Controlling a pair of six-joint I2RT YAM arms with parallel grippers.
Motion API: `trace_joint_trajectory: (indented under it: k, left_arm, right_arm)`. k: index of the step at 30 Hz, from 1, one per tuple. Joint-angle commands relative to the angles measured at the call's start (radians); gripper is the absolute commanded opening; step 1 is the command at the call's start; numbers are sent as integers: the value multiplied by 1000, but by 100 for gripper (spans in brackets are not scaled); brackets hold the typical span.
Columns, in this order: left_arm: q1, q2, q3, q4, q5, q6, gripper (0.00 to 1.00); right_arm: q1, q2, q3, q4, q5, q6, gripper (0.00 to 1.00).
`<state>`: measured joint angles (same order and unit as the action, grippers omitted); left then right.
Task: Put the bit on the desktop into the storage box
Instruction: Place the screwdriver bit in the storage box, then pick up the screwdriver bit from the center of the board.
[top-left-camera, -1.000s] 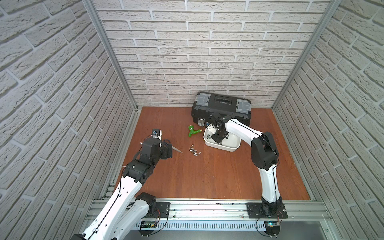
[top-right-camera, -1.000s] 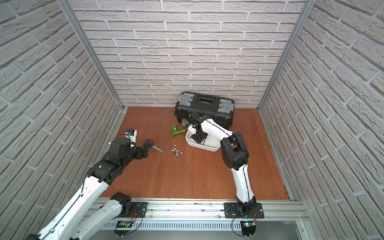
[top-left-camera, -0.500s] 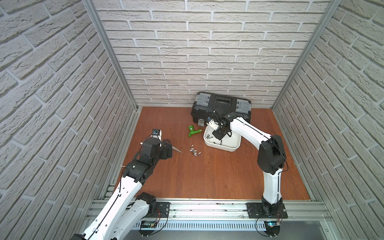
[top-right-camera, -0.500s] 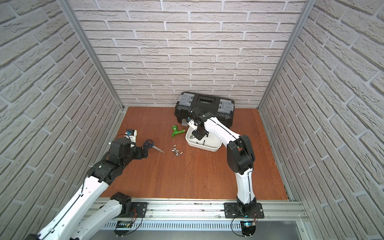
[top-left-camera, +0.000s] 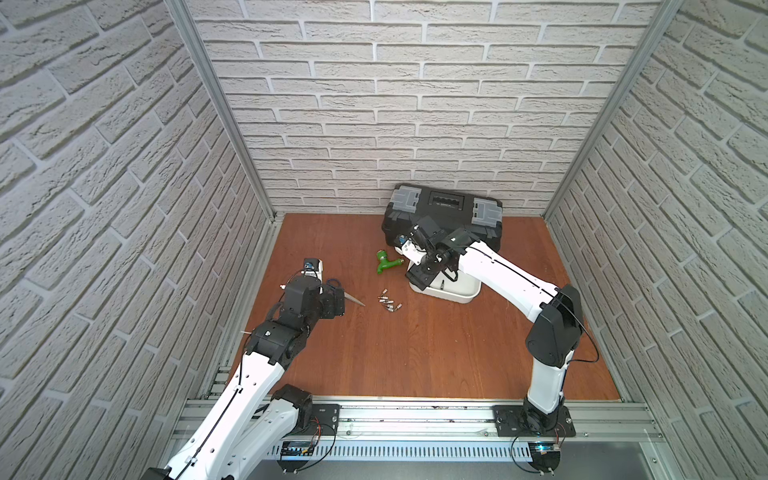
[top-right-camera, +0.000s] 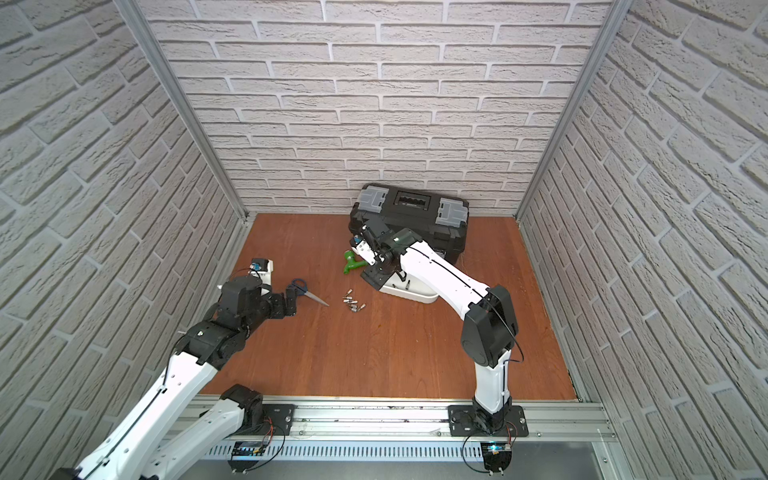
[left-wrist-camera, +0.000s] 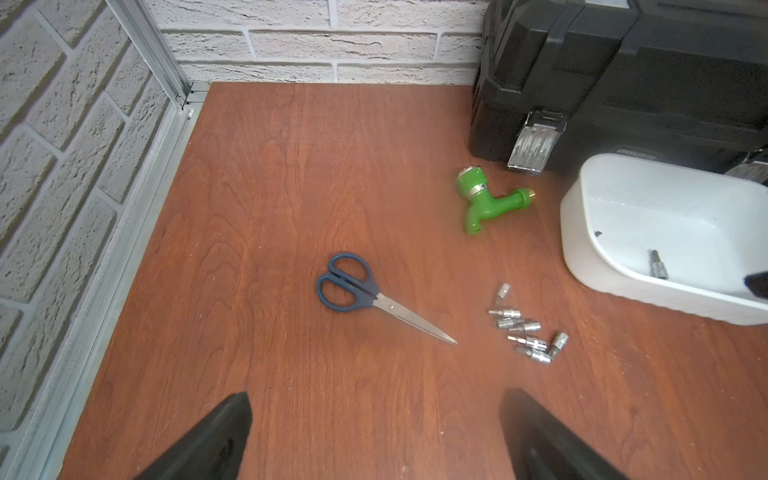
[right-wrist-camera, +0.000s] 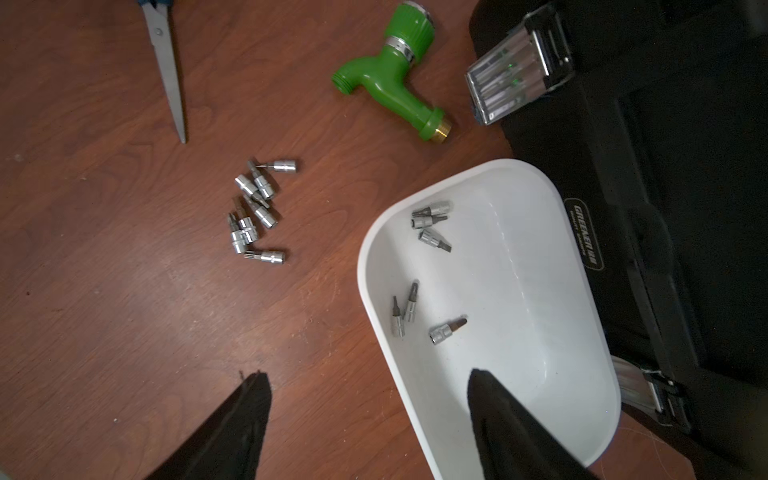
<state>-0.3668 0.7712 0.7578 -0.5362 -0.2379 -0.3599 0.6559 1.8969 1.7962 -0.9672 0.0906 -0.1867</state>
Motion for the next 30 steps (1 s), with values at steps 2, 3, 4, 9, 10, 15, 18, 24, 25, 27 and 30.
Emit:
trace_joint_trajectory:
  k: [2,3,4,9,10,15,18,24,25,27,30]
  left_arm:
    - [5,-11,-14,10,0,-7,98]
    - [5,-11,-14,11,2,-8,98]
    - [5,-10,-16,12,3,-7,98]
    - [6,-11,-17,12,1,-6,98]
    - [5,-11,-15,10,1,-6,98]
    - [5,-9,-13,9,-2,-5,98]
    - [5,-9,-14,8,-3,-5,98]
    - [6,-10,-13,7,-9,-3,98]
    - [5,-9,-11,7,-8,-2,98]
    - [5,-6,-12,7,-8,-1,98]
    - [6,-3,-10,7,-8,-1,98]
  right_arm:
    - [55,-14,51,-34,-15,49,88]
    - [68,-9,57,-37,-16,55,90]
    - [81,-2,62,-40,-18,58,92]
    - [132,52,98,-65,-3,63,100]
    - [141,63,106,-70,1,59,100]
    - [168,137,149,-93,9,50,100]
    - [185,171,165,-101,13,48,100]
    - [204,234,179,-94,6,58,100]
    - [206,243,180,-90,3,60,100]
    - [211,264,181,-85,-4,64,100]
    - [215,293,186,-80,-9,69,100]
